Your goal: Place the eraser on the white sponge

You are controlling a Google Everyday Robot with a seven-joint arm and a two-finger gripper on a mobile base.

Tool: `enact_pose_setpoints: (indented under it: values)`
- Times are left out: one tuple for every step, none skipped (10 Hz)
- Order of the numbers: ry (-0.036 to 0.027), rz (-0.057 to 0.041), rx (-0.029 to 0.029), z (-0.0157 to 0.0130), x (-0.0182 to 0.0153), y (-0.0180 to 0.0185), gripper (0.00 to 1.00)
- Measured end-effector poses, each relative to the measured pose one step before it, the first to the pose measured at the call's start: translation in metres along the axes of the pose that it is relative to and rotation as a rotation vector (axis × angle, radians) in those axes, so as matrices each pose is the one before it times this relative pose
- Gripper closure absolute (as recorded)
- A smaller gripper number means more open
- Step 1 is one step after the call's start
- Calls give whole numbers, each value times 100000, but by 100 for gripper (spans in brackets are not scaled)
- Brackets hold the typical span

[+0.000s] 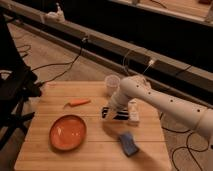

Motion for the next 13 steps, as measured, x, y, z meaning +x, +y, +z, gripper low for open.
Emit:
enact_pose_setpoints:
  values:
    - [908,2761,-1372,-648,134,750,100]
    - [1089,3200,-1589,-644,75,921,100]
    - [1472,3087,-2205,-396,181,1122,100]
    - [800,3177,-2062,-276,122,1137,100]
    - [71,2843,-2021,-6,59,1095,100]
    - [-506,2845,-2139,179,-8,1176,100]
    - [-673,2963,-1987,304,154,1108,100]
    - [-712,2546,-1297,318,206,805,100]
    - [-737,4079,-1820,612,599,1080,100]
    - [-32,3093,-1388,541,772,808,100]
    - [464,2321,-1371,533,792,677,100]
    - [173,710,-420,173,285,175,100]
    - [6751,7848,-3051,1126,4489,1092,100]
